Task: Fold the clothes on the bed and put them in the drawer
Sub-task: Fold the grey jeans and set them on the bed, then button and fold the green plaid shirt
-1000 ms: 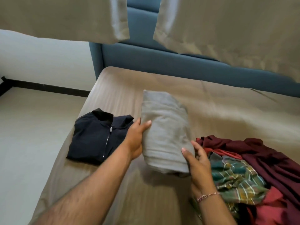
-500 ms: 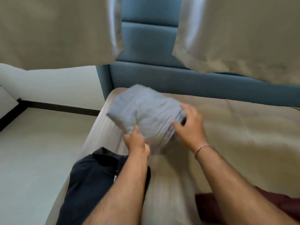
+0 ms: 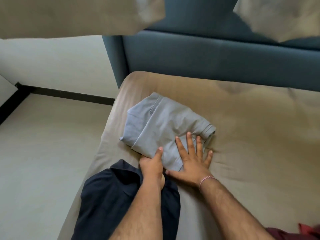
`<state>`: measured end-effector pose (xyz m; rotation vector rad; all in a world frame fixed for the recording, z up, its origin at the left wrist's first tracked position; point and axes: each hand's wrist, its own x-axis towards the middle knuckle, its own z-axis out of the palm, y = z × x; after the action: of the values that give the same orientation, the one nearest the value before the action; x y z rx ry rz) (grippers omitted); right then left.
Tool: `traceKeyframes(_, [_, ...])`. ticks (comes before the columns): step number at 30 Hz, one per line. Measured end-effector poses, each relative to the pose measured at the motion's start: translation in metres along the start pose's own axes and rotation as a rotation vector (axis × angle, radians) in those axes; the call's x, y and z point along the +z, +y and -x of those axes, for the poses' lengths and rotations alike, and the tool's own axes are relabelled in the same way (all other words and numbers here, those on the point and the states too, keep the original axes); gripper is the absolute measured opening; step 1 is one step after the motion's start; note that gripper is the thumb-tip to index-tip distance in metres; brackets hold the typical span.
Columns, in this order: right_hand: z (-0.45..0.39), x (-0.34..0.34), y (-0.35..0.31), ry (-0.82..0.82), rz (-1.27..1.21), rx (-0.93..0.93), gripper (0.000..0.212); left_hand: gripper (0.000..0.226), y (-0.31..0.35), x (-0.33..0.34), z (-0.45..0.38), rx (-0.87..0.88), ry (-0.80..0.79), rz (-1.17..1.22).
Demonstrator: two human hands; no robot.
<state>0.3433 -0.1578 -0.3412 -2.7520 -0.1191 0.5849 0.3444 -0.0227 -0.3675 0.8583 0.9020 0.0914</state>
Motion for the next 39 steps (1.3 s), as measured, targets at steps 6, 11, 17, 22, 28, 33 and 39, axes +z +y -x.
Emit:
traceKeyframes(6, [0.059,0.016,-0.053,0.175,-0.144,0.191,0.098,0.023,0.006,-0.010,0.008,0.036,-0.041,-0.103])
traceKeyframes(11, [0.232,0.078,-0.059,0.245,-0.311,0.105,0.090,0.049,0.041,-0.004,0.039,0.045,-0.071,-0.338])
traceKeyframes(17, [0.374,0.140,-0.001,0.260,-0.290,0.142,0.071,0.073,-0.010,-0.060,0.212,0.202,-0.517,-0.859])
traceKeyframes(22, [0.435,0.148,0.026,0.252,-0.508,0.210,0.068,0.041,-0.091,-0.202,0.331,-0.001,-0.842,-0.975])
traceKeyframes(28, [0.511,0.137,0.034,0.579,-0.535,0.291,0.047,0.032,-0.098,-0.248,0.379,0.030,-0.802,-0.861])
traceKeyframes(33, [0.555,0.117,0.050,0.809,-0.453,0.521,0.055,0.027,-0.084,-0.264,0.429,0.141,-0.909,-0.887])
traceKeyframes(39, [0.543,0.072,0.077,0.569,-0.680,0.621,0.051,0.024,-0.067,-0.291,0.483,0.225,-1.044,-0.929])
